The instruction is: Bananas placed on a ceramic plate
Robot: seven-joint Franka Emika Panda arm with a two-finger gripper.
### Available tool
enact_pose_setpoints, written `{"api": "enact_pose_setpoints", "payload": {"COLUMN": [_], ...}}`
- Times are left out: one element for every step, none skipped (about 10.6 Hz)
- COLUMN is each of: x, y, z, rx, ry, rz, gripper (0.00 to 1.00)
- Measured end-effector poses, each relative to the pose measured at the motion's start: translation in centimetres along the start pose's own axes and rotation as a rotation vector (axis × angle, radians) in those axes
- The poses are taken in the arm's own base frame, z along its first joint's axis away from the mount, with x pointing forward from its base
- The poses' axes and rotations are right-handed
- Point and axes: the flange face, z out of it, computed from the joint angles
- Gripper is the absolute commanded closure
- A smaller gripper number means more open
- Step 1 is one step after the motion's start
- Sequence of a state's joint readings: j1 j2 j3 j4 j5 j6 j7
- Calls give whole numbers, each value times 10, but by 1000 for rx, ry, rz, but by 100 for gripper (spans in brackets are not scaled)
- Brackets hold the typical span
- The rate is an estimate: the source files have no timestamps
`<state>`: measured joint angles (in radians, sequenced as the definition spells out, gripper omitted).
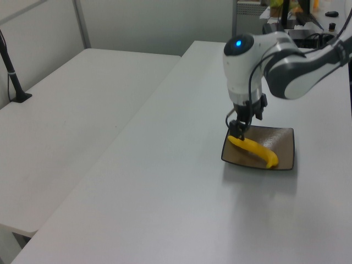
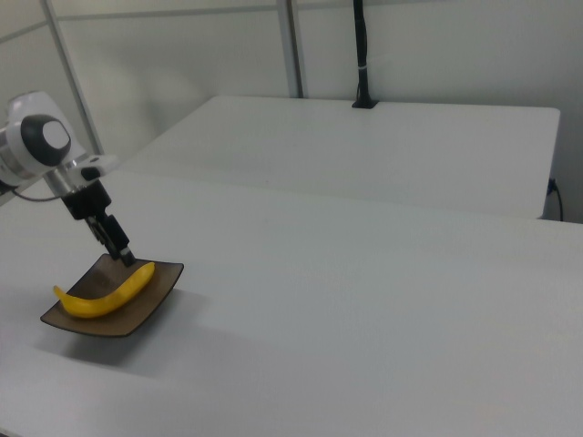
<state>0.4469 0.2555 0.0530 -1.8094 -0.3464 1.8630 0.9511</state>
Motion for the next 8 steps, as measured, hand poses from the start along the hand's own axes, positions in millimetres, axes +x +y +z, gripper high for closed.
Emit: {"api": "enact_pose_setpoints", "payload": {"x": [10,19,26,33,41,47,53,57], "y": [11,26,45,68,95,128,162,195], "z": [-17,-37,-56,-77,-96,-113,-125,-133], "rx": [39,71,94,126,166,212,250,276], "ry": [0,-3,-20,-42,-61,-81,-93,-96], "rz": [35,72,111,146,158,145,123,95], "gripper": [0,0,0,0,0,0,0,0]}}
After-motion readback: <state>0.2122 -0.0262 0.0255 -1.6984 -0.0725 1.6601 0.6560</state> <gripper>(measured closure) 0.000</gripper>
